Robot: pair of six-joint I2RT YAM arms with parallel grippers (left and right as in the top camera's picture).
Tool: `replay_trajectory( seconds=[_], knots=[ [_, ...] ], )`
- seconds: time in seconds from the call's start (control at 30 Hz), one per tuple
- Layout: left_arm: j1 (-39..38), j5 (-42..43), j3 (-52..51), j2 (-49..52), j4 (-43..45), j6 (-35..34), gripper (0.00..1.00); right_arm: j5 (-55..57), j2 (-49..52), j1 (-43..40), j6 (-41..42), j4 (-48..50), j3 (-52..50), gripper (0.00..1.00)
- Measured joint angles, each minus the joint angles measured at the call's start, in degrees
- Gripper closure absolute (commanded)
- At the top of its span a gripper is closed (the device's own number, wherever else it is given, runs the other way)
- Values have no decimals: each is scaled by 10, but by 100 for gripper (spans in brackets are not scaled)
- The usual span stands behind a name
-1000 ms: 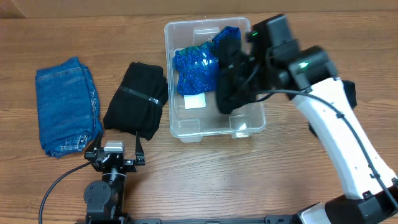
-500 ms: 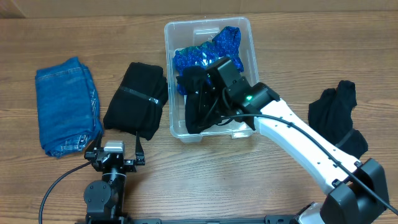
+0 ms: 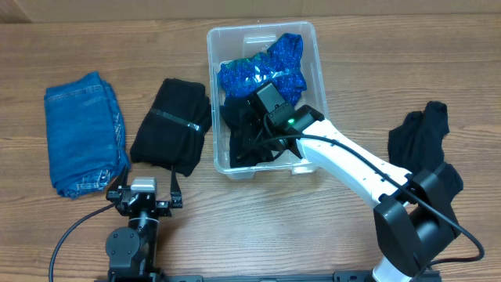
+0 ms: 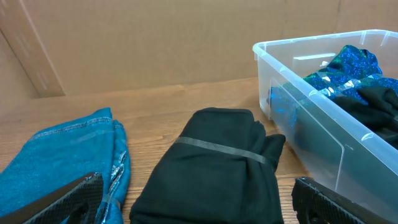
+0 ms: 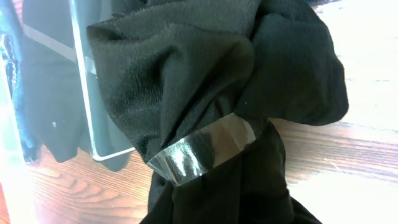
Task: Pack container
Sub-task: 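Carry the black garment with the right gripper into the bin, then release the black garment in the bin and return right gripper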
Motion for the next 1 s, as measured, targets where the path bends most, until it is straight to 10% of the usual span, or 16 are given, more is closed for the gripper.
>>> replay_trajectory(
  seconds=[0.27,0.4,0.47,1.0],
  knots=[
    [0,0,0,0,0,0,0,-19,0,0,2,8,0,85],
    [0,0,0,0,0,0,0,-31,0,0,0,14,0,29],
    [0,0,0,0,0,0,0,-33,0,0,-2,15,0,18],
    [0,0,0,0,0,0,0,50,-44,-43,-192,-102,74,1]
  ],
)
